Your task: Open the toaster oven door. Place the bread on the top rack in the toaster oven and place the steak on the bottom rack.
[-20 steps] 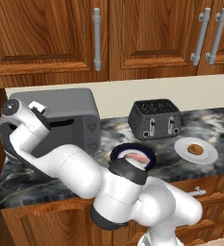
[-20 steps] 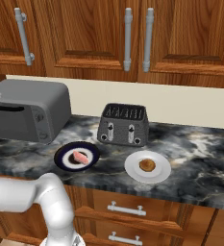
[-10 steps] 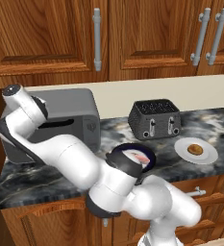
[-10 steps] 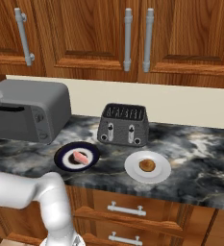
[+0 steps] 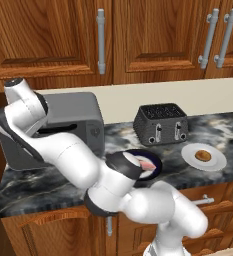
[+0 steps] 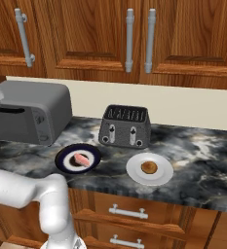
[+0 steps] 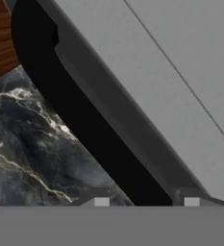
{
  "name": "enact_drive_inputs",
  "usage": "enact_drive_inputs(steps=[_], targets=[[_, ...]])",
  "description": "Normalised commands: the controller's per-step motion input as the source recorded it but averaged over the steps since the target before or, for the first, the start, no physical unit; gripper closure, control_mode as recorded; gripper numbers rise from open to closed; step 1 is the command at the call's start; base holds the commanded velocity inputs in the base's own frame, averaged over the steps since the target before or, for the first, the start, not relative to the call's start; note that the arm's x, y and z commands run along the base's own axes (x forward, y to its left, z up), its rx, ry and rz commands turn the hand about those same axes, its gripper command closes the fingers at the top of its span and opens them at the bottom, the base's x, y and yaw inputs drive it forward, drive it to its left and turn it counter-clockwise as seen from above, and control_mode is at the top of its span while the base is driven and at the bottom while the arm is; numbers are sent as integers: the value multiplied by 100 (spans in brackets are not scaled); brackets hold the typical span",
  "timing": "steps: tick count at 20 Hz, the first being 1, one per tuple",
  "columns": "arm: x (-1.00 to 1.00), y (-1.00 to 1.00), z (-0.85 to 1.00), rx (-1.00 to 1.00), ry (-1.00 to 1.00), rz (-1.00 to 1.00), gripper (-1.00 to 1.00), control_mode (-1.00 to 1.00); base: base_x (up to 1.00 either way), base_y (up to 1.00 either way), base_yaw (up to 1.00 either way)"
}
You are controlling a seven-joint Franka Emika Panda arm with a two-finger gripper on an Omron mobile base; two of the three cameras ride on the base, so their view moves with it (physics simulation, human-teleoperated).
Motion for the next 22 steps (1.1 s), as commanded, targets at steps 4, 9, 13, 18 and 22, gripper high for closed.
enact_drive_inputs(steps=[4,9,13,18,22], targets=[[-6,22,-100,4,11,0,100,-100,0,0,0],[-7,23,-100,2,5,0,100,-100,0,0,0],[-32,34,-100,0,0,0,100,-100,0,0,0],[-27,37,-100,0,0,0,100,-100,0,0,0],[-7,27,-100,0,1,0,100,-100,0,0,0]])
